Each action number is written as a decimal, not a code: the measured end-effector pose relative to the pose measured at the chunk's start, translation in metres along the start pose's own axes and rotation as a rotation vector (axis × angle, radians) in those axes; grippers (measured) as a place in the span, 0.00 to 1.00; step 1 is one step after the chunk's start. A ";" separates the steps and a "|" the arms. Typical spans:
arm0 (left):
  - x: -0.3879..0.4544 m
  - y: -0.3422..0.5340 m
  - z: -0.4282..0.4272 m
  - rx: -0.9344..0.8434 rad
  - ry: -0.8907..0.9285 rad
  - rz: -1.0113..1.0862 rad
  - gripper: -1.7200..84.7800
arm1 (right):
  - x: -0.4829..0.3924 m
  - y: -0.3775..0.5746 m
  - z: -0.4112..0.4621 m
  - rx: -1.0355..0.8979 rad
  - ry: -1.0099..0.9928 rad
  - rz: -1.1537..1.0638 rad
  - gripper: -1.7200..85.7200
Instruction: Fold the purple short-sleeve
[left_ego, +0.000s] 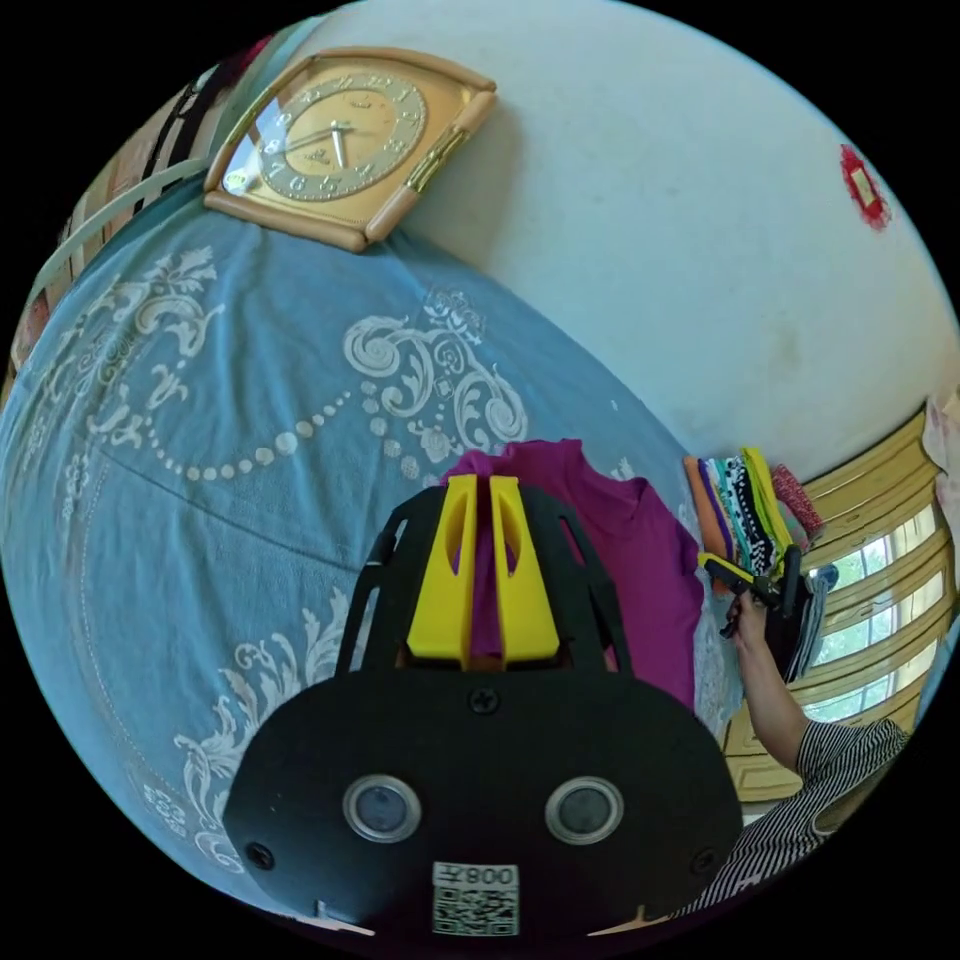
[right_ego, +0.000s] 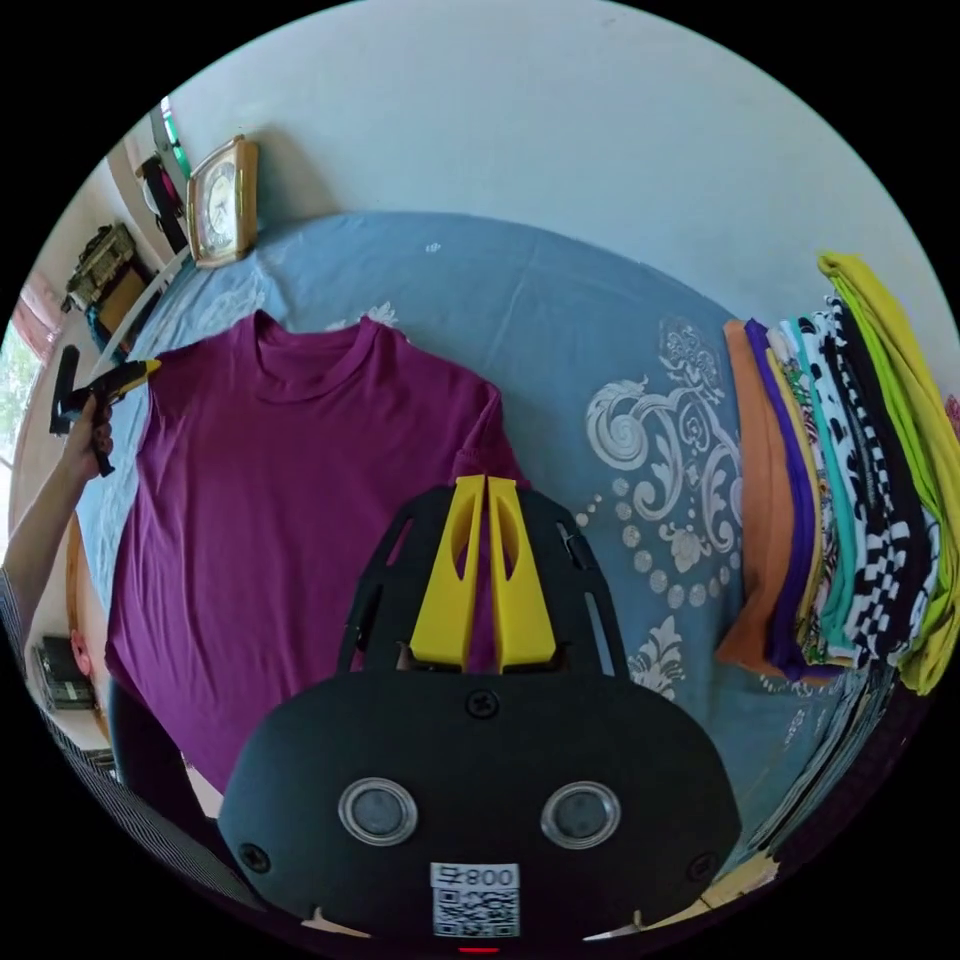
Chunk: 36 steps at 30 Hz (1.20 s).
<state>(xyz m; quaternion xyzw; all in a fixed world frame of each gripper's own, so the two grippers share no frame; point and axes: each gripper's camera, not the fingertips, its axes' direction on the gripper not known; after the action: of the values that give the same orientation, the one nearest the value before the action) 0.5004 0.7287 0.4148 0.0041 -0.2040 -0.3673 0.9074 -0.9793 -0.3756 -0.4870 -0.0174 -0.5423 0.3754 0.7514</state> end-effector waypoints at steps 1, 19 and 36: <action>-0.001 -0.005 -0.008 0.027 0.007 -0.003 0.05 | 0.013 -0.001 -0.009 0.038 -0.017 0.026 0.02; -0.010 -0.045 -0.016 0.087 0.091 -0.075 0.09 | 0.082 0.000 0.043 0.056 -0.177 0.243 0.02; 0.093 -0.142 0.014 -0.045 0.073 0.198 0.11 | -0.019 -0.131 0.085 0.060 -0.195 -0.006 0.07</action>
<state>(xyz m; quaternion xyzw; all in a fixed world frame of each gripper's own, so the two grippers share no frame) 0.4608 0.5645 0.4393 -0.0231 -0.1621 -0.2801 0.9459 -0.9807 -0.5135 -0.4103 0.0433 -0.6012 0.3893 0.6965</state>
